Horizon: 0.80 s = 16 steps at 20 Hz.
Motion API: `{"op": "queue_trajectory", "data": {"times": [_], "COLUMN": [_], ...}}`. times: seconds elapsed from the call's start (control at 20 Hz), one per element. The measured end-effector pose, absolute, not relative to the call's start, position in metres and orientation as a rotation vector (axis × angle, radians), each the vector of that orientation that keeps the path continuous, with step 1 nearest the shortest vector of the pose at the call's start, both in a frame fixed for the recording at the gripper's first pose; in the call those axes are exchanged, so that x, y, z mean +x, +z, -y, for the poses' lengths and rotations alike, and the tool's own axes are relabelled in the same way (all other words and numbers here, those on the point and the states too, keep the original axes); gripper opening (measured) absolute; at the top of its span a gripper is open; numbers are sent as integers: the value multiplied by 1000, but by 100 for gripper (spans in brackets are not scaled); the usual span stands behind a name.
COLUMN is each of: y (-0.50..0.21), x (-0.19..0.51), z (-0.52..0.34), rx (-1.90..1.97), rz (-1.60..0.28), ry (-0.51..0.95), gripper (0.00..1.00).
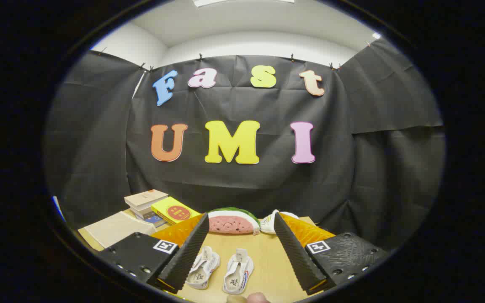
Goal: Open the storage box then place both shoes into the box .Put the left shoe in first, then the right shoe, with the right side of both shoes facing outward in a uniform manner.
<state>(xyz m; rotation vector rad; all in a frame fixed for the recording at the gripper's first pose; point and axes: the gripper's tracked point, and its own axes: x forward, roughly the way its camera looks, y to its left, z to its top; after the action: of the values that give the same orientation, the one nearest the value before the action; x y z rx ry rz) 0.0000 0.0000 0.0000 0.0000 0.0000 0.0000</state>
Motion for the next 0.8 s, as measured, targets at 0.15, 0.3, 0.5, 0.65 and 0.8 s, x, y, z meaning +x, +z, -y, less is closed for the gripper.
{"op": "queue_trajectory", "data": {"times": [0.15, 0.3, 0.5, 0.65, 0.8], "y": [3, 0, -1, -3, -5], "x": [-3, -5, -6, -6, -3], "z": [-2, -12, -28, -39, -52], "rx": [-11, -23, -16, -19, -18], "rz": [8, -2, -17, -27, -41], "ry": [2, 27, 58, 80, 106], "gripper": [95, 95, 95, 96, 96]}}
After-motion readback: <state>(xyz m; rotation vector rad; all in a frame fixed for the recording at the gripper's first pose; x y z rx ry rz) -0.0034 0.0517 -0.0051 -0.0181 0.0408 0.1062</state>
